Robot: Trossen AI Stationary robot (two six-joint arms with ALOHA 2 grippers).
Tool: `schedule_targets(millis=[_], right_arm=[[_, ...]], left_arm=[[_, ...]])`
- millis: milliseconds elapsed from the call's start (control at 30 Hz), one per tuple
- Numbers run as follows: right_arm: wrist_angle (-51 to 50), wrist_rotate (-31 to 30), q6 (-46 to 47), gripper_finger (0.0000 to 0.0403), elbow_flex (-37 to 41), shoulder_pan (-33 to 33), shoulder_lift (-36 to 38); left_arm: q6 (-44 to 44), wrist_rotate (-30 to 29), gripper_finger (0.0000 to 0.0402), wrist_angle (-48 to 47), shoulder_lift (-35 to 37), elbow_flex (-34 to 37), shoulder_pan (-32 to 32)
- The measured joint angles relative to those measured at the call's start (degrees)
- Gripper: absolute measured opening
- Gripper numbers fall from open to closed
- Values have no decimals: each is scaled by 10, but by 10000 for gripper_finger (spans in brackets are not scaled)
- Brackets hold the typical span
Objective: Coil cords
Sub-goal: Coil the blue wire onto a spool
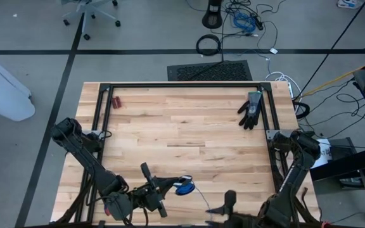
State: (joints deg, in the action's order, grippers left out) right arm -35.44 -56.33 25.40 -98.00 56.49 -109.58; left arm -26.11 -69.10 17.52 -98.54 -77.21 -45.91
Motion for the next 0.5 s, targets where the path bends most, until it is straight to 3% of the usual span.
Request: schedule_targets(millis=[133, 233, 367, 500], right_arm=[[-236, 34, 130, 152, 0, -11, 4], [-345, 99, 236, 153, 0, -33, 4], [-392, 167, 280, 153, 0, -46, 4], [-378, 136, 257, 153, 0, -43, 20]], left_arm=[[1, 0, 0, 0, 0, 0, 0], [2, 0, 0, 1, 0, 0, 0], [2, 0, 0, 9, 2, 0, 0], [3, -1, 0, 17, 3, 0, -3]])
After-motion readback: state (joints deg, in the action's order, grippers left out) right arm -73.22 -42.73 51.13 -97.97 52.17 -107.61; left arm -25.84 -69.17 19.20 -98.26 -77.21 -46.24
